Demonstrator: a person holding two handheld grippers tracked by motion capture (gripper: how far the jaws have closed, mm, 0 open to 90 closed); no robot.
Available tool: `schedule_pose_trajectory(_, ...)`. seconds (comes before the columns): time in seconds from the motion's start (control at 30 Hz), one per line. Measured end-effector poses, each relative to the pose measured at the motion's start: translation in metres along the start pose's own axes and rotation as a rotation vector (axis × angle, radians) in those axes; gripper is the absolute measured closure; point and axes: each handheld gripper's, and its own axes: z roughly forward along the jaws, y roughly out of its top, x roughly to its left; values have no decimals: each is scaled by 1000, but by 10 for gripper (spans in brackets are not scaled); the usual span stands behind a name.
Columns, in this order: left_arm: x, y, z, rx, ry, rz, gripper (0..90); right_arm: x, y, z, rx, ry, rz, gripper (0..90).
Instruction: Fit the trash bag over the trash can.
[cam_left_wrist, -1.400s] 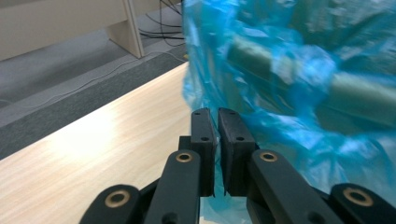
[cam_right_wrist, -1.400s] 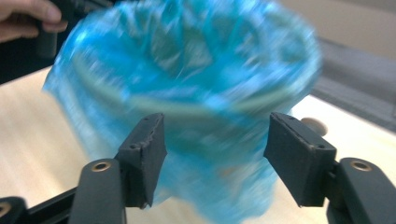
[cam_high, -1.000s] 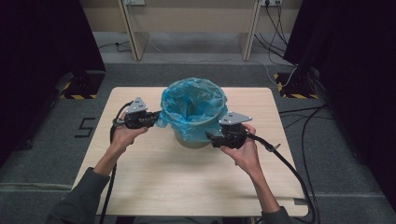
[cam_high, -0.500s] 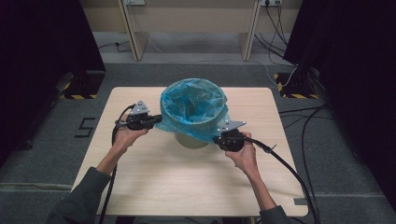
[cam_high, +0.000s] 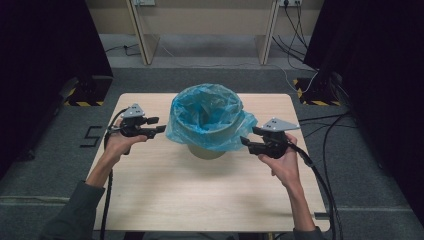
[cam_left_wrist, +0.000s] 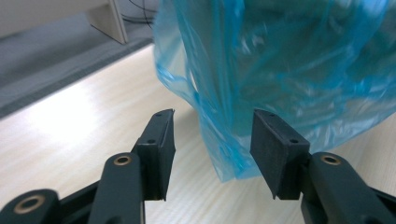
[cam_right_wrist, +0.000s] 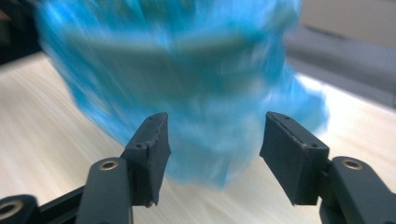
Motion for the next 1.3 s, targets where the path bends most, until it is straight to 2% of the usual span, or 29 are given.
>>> schedule_pose_trajectory(0.07, 2, 4, -6, -23, 1, -12, 487, -2, 9, -10, -35, 22, 11, 404)
schedule_pose_trajectory(0.13, 3, 9, -8, -42, 5, -22, 478, -4, 18, -15, -75, -13, 36, 397)
schedule_pose_trajectory(0.2, 3, 14, -8, -61, 13, -30, 465, -5, 29, -11, -89, -37, 75, 393)
schedule_pose_trajectory(0.3, 0, 22, -5, -81, 14, -40, 453, -4, 45, 8, -72, -27, 110, 381)
schedule_pose_trajectory(0.37, -1, 26, -4, -89, 13, -40, 450, -3, 50, 15, -74, -26, 119, 375)
schedule_pose_trajectory(0.4, -2, 29, -4, -101, 16, -44, 440, 0, 61, 26, -72, -45, 120, 374)
schedule_pose_trajectory(0.5, -1, 34, -5, -115, 21, -60, 418, -1, 68, 39, -34, -83, 112, 391)
schedule_pose_trajectory(0.6, -1, 38, -6, -132, 24, -69, 406, -11, 69, 52, 16, -151, 113, 412)
schedule_pose_trajectory(0.67, -1, 41, -7, -131, 28, -69, 391, -19, 67, 57, 43, -173, 112, 456)
schedule_pose_trajectory(0.77, -2, 43, -6, -134, 29, -66, 377, -29, 69, 64, 39, -138, 113, 557)
schedule_pose_trajectory(0.83, -2, 45, -5, -134, 32, -73, 361, -38, 73, 73, 41, -137, 71, 564)
schedule_pose_trajectory(0.93, -4, 48, -3, -138, 31, -85, 342, -50, 80, 83, 53, -118, 60, 572)
schedule_pose_trajectory(1.03, -5, 53, 1, -137, 21, -95, 325, -61, 89, 93, 55, -105, 25, 555)
schedule_pose_trajectory(1.13, -5, 59, 5, -141, 20, -104, 312, -60, 95, 91, 40, -116, 32, 480)
schedule_pose_trajectory(1.17, -5, 59, 5, -141, 20, -104, 311, -60, 95, 91, 40, -116, 32, 480)
schedule_pose_trajectory(1.23, -4, 63, 10, -140, 23, -115, 309, -51, 97, 83, 29, -116, 40, 445)
schedule_pose_trajectory(1.3, -4, 68, 16, -138, 19, -127, 315, -41, 97, 76, 54, -129, 36, 430)
